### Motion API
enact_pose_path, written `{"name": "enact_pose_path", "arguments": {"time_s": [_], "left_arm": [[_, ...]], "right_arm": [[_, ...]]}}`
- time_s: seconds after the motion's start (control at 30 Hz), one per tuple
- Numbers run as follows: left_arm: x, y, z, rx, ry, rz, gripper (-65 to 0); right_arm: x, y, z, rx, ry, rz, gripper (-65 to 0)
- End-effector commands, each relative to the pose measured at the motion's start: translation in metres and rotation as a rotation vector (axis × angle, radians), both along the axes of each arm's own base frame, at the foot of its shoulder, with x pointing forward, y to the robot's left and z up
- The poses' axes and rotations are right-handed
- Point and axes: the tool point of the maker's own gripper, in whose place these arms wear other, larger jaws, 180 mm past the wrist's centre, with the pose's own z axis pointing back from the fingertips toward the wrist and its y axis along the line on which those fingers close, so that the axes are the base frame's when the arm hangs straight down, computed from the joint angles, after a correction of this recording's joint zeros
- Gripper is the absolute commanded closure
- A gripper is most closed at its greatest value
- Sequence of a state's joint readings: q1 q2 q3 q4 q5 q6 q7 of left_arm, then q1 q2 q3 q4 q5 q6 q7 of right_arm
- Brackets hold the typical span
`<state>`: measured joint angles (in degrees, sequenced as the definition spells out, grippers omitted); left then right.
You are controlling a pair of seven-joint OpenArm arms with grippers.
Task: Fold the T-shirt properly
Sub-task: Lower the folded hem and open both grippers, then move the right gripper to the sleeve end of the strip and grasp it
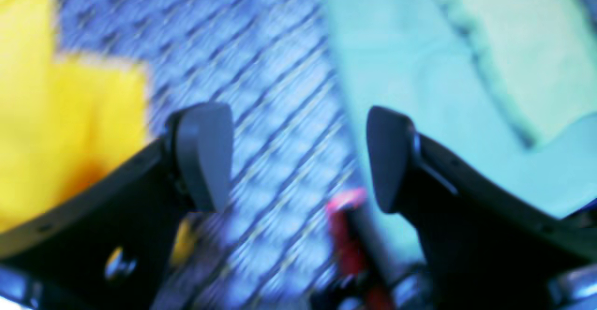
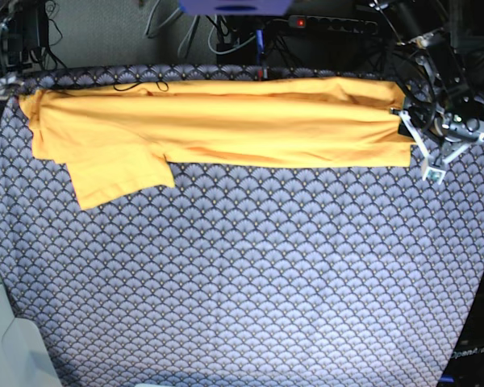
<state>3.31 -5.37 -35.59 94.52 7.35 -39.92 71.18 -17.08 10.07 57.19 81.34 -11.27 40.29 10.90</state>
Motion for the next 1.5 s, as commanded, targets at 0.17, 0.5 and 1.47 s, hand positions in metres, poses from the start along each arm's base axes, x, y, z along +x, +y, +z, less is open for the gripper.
{"name": "enact_pose_path", "arguments": {"time_s": [0.17,0.5,1.47], "left_arm": [[0.002,0.007,0.007,0.027,-0.008,0.003,-41.2],[0.002,0.007,0.007,0.03,-0.006,0.004,-41.2],[0.005,-0.002,0.005,0.011,-0.012,0.001,-41.1]], "right_arm": [[0.066,0.006,0.016,-0.013,0.024,0.07,-44.8],[0.139,0.082,-0.021,0.023,0.296,0.259,-44.8],[0.184,0.144,-0.048,0.346,0.48,0.421,-44.8]]}}
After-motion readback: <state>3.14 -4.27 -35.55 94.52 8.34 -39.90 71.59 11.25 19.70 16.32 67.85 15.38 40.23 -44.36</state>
